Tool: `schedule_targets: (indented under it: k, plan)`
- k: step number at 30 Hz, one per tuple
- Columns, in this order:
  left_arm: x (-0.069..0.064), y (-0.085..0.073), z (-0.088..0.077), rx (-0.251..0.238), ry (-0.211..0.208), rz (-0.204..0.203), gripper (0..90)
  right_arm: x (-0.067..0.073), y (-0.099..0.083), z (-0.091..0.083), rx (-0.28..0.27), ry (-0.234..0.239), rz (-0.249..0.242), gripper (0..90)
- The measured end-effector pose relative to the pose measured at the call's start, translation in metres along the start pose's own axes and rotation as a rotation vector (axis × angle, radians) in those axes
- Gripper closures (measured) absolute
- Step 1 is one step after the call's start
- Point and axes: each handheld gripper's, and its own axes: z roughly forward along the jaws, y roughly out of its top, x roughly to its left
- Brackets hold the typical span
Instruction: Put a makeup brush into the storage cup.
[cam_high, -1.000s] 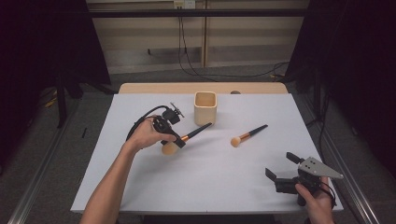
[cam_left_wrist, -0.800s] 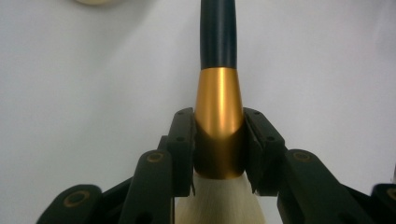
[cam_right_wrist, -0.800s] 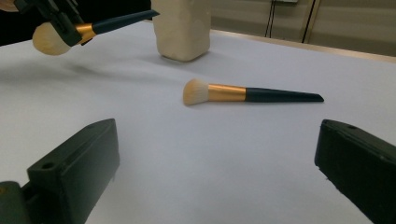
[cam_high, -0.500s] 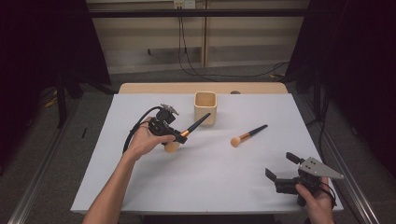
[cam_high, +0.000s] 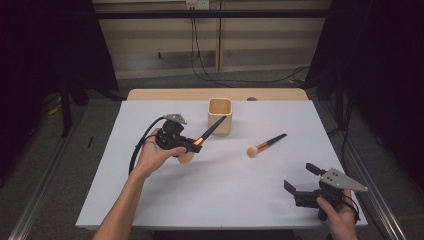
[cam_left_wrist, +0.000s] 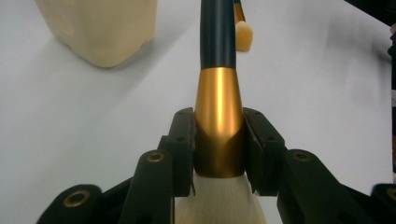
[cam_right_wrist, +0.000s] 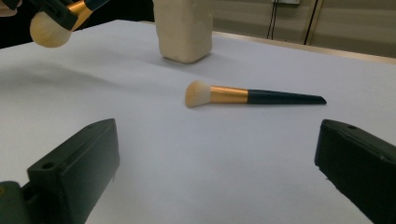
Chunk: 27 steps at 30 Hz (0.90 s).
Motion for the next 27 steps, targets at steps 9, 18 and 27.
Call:
schedule_targets:
  k: [9, 18, 27]
  plan:
    - [-0.013, 0.001, 0.009, -0.009, -0.128, 0.043, 66.8, 0.002, 0.000, 0.002, 0.003, 0.008, -0.003, 0.0]
    - [-0.031, 0.005, 0.015, 0.045, -0.143, 0.153, 66.9, 0.002, 0.001, 0.003, 0.002, 0.010, 0.001, 0.0]
    - [-0.038, 0.009, 0.019, 0.101, -0.171, 0.198, 66.9, 0.004, 0.003, 0.007, 0.022, 0.042, -0.018, 0.0]
